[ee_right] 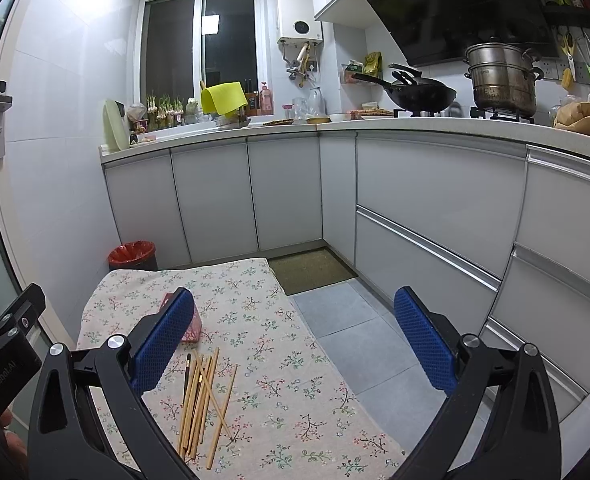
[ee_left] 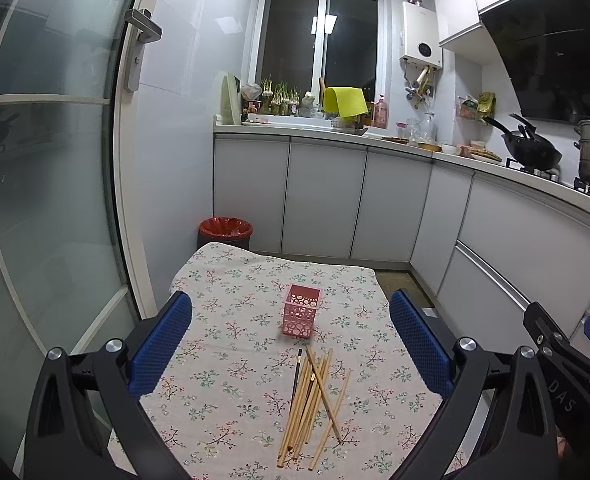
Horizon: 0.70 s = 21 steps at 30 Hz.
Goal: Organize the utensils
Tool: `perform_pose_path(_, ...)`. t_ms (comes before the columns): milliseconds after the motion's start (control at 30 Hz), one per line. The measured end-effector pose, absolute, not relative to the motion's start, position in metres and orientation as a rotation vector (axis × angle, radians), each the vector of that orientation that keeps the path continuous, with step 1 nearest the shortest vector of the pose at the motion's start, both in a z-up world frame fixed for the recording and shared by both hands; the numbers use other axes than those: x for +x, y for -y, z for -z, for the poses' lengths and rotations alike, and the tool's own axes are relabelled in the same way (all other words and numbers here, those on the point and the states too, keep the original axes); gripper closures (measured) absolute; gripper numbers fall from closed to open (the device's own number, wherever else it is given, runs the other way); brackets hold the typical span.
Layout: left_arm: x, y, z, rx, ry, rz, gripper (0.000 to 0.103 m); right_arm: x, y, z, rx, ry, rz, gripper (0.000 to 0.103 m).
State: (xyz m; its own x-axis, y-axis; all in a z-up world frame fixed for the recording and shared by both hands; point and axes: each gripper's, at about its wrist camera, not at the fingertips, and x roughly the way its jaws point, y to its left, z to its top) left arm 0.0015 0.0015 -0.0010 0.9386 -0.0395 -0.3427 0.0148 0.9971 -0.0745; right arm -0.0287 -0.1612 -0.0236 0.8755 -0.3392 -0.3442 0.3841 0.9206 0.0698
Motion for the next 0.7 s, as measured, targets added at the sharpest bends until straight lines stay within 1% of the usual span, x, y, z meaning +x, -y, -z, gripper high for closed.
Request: perform_pose_path(700, 0.013, 0.0, 0.01, -0.054, -0.374, 0.026, 0.007, -0.025, 0.167, 0.026, 0.141, -0.35, 0.376, 0.007)
